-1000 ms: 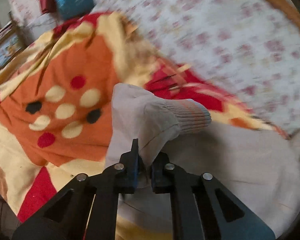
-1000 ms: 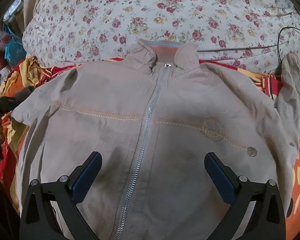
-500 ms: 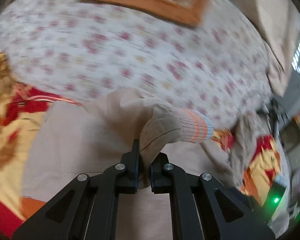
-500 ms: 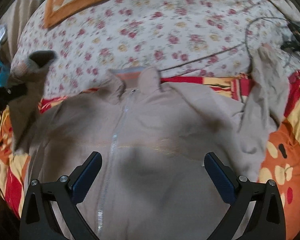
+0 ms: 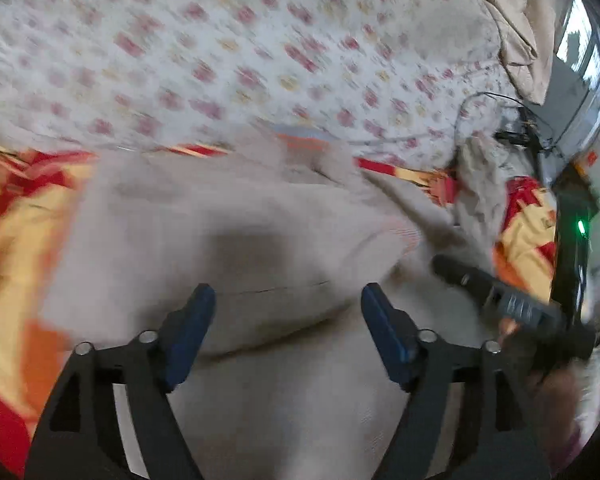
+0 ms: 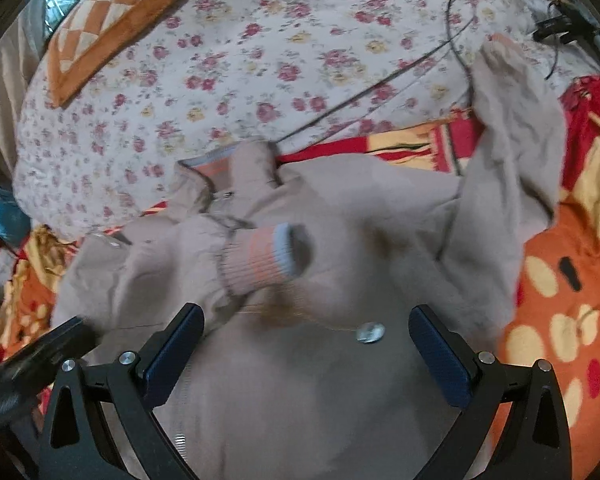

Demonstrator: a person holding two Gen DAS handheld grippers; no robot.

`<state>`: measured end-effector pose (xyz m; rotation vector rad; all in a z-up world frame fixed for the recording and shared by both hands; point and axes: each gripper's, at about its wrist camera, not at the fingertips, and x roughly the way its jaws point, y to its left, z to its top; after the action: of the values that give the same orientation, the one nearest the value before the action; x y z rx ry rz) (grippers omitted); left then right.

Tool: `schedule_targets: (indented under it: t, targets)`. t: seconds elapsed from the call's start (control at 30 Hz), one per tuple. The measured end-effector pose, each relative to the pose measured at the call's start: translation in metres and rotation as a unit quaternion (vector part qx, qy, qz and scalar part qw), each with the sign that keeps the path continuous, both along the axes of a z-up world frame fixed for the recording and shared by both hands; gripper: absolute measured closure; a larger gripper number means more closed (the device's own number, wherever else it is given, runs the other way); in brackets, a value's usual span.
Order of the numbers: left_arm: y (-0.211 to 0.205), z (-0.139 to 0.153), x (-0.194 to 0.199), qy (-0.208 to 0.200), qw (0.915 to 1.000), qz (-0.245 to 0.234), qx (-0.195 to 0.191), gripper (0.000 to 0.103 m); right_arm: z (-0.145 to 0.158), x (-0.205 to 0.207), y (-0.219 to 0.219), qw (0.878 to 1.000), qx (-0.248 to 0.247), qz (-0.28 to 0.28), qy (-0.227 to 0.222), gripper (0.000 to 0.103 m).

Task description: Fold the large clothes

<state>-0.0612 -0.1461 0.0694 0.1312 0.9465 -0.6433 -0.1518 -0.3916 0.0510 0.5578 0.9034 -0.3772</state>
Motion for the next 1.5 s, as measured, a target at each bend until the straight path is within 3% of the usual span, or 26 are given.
schedule_targets:
  t: [0.07,0.13,0.2,0.27,0.3,0.33,0.37,0.43,0.57,0.67,0.73,0.83,0.9,0.93,1.03,1.17,1.3,1.4,1.43,1.5]
  targets:
    - [0.024,0.005,-0.004,-0.037,0.9985,0.023,0.034,0.027,-0.001,0.008,0.006,1.000,0.012,0.012,0.000,0.000]
    - [0.049,0.000,-0.001,-0.074,0.9901,0.067,0.098,0.026,-0.004,0.017,0.012,1.000,0.015,0.022,0.003,0.000]
    - [0.064,-0.016,0.011,-0.074,0.9814,0.109,0.140,0.026,-0.011,0.034,0.019,0.999,0.015,0.035,0.006,0.001]
    - [0.081,-0.032,0.024,-0.045,0.9774,0.145,0.147,0.027,-0.024,0.049,0.019,0.998,0.027,0.046,0.014,0.004]
    - [0.091,-0.043,0.034,-0.026,0.9738,0.174,0.144,0.027,-0.029,0.056,0.019,0.998,0.038,0.053,0.015,0.021]
    - [0.095,-0.049,0.040,-0.015,0.9710,0.191,0.143,0.027,-0.036,0.066,0.021,0.997,0.043,0.064,0.022,0.062]
    - [0.101,-0.054,0.046,-0.003,0.9681,0.206,0.142,0.027,-0.036,0.071,0.023,0.997,0.026,0.066,0.032,0.080]
    - [0.114,-0.063,0.054,0.014,0.9647,0.225,0.136,0.027,-0.026,0.071,0.025,0.998,0.008,0.065,0.022,0.085]
    - [0.117,-0.069,0.068,0.006,0.9611,0.240,0.136,0.027,0.019,0.047,0.022,0.996,-0.070,0.055,-0.031,0.085]
    - [0.120,-0.080,0.074,0.021,0.9563,0.256,0.139,0.027,0.021,0.036,0.005,0.994,-0.107,0.011,-0.011,0.085]
    - [0.123,-0.082,0.075,0.033,0.9560,0.263,0.127,0.027,-0.003,0.040,-0.012,0.996,-0.079,0.002,0.030,0.079]
    - [0.126,-0.064,0.064,0.014,0.9587,0.262,0.111,0.027,-0.036,0.043,-0.025,0.996,-0.010,0.011,0.082,0.073]
    - [0.128,-0.046,0.056,-0.004,0.9613,0.257,0.099,0.027,-0.030,0.037,-0.026,0.997,-0.011,0.008,0.071,0.066]
    - [0.127,-0.039,0.054,-0.009,0.9630,0.253,0.092,0.027,-0.021,0.033,-0.028,0.997,-0.025,0.004,0.069,0.058]
    - [0.115,-0.022,0.050,-0.021,0.9696,0.231,0.079,0.027,0.009,0.016,-0.032,0.997,-0.057,-0.020,0.041,0.049]
    - [0.089,-0.017,0.054,-0.013,0.9755,0.206,0.076,0.027,0.031,0.010,-0.022,0.993,-0.113,-0.026,0.036,0.049]
    - [0.064,-0.032,0.064,-0.011,0.9762,0.194,0.096,0.027,0.037,0.015,-0.021,0.991,-0.130,-0.015,0.028,0.049]
    - [0.054,-0.052,0.075,0.005,0.9738,0.196,0.115,0.026,0.026,0.030,-0.014,0.993,-0.114,0.029,0.031,0.057]
    - [0.054,-0.057,0.078,0.009,0.9730,0.198,0.118,0.026,0.018,0.039,-0.012,0.992,-0.115,0.040,0.036,0.064]
    - [0.055,-0.070,0.082,0.018,0.9711,0.202,0.126,0.026,0.006,0.048,-0.016,0.991,-0.119,0.042,0.048,0.069]
